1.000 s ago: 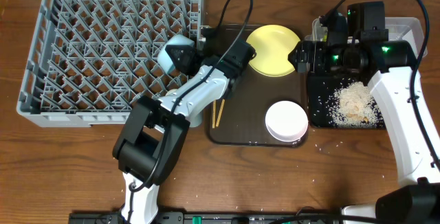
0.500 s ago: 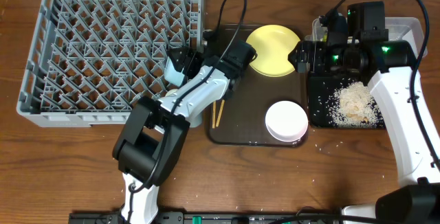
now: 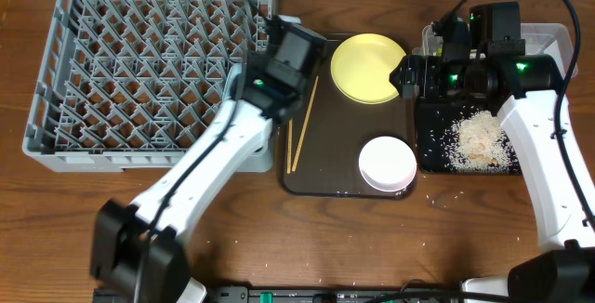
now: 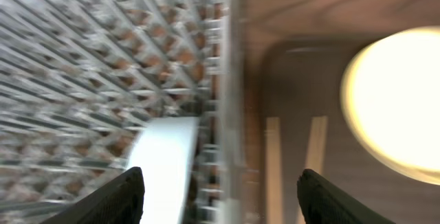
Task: Sort waste into correct bins and load items into the dishwasher
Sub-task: 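Carry the blue bowl to the rack and place it upright, then move the left gripper to the pink bowl and grasp its rim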
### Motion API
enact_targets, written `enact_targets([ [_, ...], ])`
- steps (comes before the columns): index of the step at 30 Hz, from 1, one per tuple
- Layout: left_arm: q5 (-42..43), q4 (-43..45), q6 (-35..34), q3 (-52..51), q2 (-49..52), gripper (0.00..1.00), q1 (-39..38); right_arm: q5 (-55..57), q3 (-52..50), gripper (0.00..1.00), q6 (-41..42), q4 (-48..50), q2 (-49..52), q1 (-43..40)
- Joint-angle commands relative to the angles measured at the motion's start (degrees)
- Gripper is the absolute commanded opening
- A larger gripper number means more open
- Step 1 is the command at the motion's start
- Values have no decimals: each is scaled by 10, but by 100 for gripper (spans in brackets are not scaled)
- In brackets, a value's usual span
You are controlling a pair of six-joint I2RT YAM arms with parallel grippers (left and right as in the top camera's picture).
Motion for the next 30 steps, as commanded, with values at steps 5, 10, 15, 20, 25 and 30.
enact_targets([
  [5,300,-32,-201,2,-7,73,-4,0,2,99,4,0,-6,-2],
  [10,315,-104,-235,-4,5,72,-37,0,2,99,4,0,-6,-2],
  [15,315,-130,-235,-14,5,72,-93,0,2,99,4,0,-6,-2],
  [20,270,-128,-263,-26,16,73,-131,0,2,99,4,0,-6,-2],
  [25,271,-124,-279,-30,38,73,-131,0,2,99,4,0,-6,-2],
  [30,271,-120,-279,-30,63,88,-135,-4,2,99,4,7,-6,-2],
])
